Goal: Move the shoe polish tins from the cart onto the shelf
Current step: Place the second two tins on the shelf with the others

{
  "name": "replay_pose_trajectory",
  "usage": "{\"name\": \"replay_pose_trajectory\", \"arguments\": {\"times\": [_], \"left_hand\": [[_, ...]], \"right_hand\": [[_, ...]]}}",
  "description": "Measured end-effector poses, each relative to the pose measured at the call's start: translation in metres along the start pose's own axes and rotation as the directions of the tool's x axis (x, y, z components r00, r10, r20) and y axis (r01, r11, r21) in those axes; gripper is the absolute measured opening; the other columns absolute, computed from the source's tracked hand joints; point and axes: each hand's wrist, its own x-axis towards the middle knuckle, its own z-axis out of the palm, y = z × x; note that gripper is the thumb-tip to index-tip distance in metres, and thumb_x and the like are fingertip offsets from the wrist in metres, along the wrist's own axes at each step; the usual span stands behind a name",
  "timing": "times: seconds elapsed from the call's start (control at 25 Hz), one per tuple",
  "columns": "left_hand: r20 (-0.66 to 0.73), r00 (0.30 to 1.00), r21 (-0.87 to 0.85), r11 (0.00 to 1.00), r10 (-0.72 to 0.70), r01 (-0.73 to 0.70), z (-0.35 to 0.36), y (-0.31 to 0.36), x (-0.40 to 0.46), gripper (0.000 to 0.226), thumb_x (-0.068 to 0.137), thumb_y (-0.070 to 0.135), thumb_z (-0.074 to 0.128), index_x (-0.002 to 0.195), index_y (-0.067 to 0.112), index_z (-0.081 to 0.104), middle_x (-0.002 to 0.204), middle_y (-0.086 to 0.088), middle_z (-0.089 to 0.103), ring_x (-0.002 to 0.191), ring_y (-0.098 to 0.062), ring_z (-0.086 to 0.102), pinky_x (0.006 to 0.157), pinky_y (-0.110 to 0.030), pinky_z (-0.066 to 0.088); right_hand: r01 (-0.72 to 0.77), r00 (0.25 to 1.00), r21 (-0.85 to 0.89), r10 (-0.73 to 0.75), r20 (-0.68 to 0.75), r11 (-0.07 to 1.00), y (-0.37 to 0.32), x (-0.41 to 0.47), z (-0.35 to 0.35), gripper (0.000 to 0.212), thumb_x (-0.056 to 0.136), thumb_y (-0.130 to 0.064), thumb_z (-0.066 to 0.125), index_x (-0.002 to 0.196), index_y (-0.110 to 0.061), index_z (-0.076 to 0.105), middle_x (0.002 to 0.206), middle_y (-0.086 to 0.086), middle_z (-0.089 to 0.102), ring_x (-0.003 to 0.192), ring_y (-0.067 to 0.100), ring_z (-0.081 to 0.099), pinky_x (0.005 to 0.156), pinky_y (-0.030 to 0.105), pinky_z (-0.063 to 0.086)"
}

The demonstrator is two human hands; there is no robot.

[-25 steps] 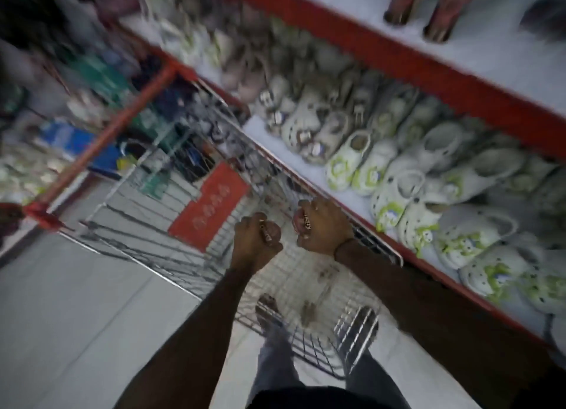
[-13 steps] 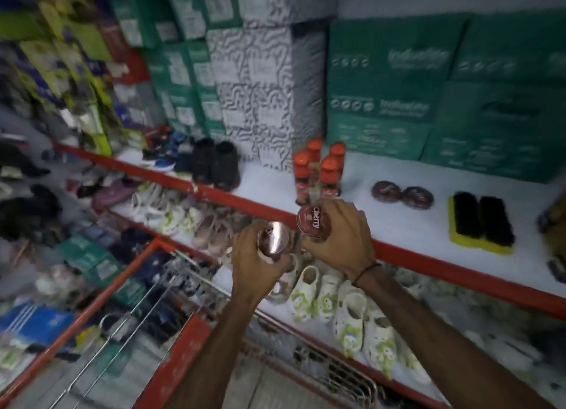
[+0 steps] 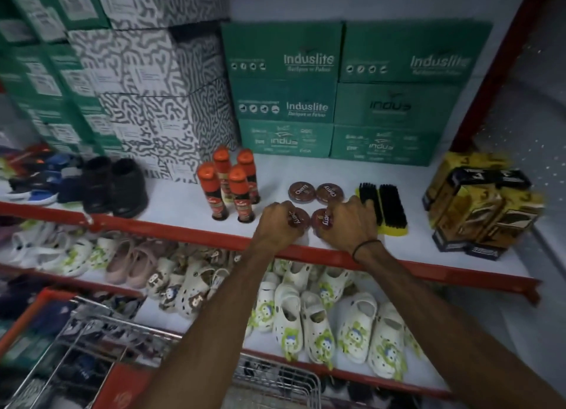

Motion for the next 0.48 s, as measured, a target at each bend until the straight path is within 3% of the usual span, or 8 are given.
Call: {"name": "replay_pose_trajectory", "arguments": {"times": [0.12, 0.28, 0.48], "left_hand": [[-0.024, 0.998, -0.012, 0.999, 0.052, -0.052, 0.004, 0.002, 0.013, 0.013, 0.079, 0.020, 0.081, 0.092, 0.020, 0.082, 0.099, -0.009, 0.080, 0.092, -0.025, 0.073, 0.069, -0.016, 0.038], [-0.009, 0.999, 0.009, 0.999, 0.048, -0.047, 0.012, -0.006, 0.025, 0.011, 0.078, 0.028, 0.081, 0.089, 0.025, 0.080, 0.095, -0.008, 0.078, 0.087, -0.028, 0.073, 0.071, -0.031, 0.054], [0.027, 0.995, -0.002, 0.996, 0.093, -0.093, 0.003, -0.004, 0.038, 0.022, 0.079, 0.026, 0.079, 0.100, 0.019, 0.079, 0.104, -0.012, 0.076, 0.094, -0.031, 0.071, 0.081, -0.037, 0.059]], "right_hand": [[-0.013, 1.000, -0.013, 0.013, 0.000, 1.000, 0.009, 0.008, 0.003, 0.047, 0.069, -0.067, 0.068, 0.087, -0.024, 0.073, 0.089, 0.006, 0.075, 0.100, 0.030, 0.061, 0.087, 0.043, 0.041], [0.003, 1.000, 0.015, -0.003, -0.010, 1.000, 0.015, 0.014, 0.004, 0.045, 0.068, -0.066, 0.070, 0.088, -0.026, 0.072, 0.093, 0.003, 0.076, 0.101, 0.031, 0.061, 0.086, 0.043, 0.042], [0.000, 1.000, 0.099, -0.003, 0.029, 0.995, 0.024, 0.020, 0.002, 0.049, 0.069, -0.071, 0.066, 0.094, -0.030, 0.076, 0.101, 0.000, 0.075, 0.105, 0.030, 0.060, 0.089, 0.043, 0.044]]}}
